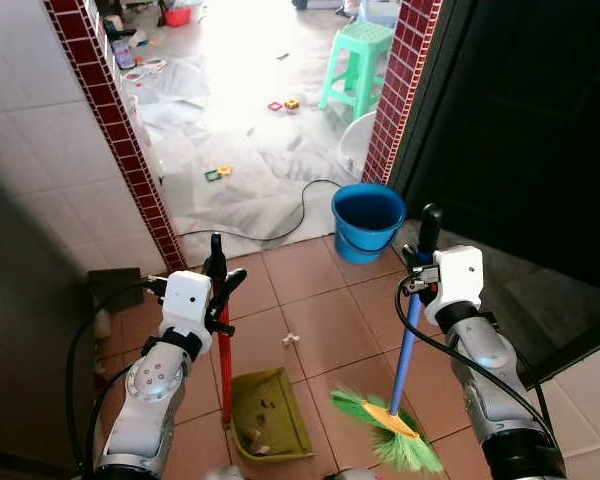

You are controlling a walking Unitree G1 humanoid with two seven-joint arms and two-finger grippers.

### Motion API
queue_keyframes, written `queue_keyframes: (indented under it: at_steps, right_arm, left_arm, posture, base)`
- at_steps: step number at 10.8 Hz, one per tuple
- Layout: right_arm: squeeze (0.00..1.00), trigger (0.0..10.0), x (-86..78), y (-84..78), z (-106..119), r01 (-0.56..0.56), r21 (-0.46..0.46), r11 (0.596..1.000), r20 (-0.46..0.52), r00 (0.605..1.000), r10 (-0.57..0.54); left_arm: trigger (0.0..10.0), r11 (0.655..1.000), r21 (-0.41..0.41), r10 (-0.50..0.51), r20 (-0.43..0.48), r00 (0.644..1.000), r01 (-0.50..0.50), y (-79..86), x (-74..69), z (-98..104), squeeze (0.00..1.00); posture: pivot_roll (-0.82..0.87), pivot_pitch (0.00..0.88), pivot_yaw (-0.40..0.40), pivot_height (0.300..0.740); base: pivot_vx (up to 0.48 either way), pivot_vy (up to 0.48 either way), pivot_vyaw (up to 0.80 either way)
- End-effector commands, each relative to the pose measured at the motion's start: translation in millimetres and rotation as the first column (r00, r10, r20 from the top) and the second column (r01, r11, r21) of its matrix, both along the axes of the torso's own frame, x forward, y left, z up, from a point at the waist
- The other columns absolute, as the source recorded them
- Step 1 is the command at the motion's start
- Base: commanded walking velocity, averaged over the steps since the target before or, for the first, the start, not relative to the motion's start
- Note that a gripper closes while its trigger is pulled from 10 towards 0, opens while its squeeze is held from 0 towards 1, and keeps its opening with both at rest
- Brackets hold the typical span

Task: Sweep floor

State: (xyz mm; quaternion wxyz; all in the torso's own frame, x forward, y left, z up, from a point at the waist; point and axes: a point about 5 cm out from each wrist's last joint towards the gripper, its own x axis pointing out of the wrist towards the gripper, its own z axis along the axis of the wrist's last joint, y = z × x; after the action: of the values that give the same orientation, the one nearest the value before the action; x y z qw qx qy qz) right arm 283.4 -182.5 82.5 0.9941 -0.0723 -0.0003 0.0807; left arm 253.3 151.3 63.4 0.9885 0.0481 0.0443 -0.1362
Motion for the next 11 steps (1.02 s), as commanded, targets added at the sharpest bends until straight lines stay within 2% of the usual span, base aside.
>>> queue_keyframes:
  at_steps: [1,6,8,11]
  right_arm:
    - [0.00,10.0,0.8,-2.6,-1.3,0.012,-0.002,1.000,-0.015,1.000,-0.012]
    - [0.00,10.0,2.8,-1.6,-0.1,0.008,-0.005,1.000,-0.009,1.000,-0.008]
    - [0.00,10.0,3.0,-1.7,0.1,0.009,-0.006,1.000,-0.008,1.000,-0.009]
    - [0.00,10.0,3.1,-2.2,1.2,0.005,-0.009,1.000,-0.005,1.000,-0.005]
  left_arm:
    - [10.0,1.000,-0.004,-0.019,0.010,1.000,0.019,-1.3,1.5,1.9,0.00]
    - [10.0,1.000,-0.004,-0.030,0.024,0.999,0.030,-3.3,1.4,3.4,0.00]
    - [10.0,0.999,-0.009,-0.034,0.029,0.999,0.034,-4.7,1.2,3.6,0.00]
    - [10.0,0.999,-0.023,-0.027,0.022,0.999,0.027,-6.7,1.4,2.8,0.00]
  posture:
    - [-0.05,0.000,0.037,0.740]
    - [-0.05,0.000,0.036,0.740]
    - [-0.05,0.000,0.036,0.740]
    - [-0.06,0.000,0.031,0.740]
  base:
    - [0.000,0.000,-0.80]
    - [0.000,0.000,-0.80]
    - [0.247,0.000,-0.80]
    - [0.000,0.000,-0.80]
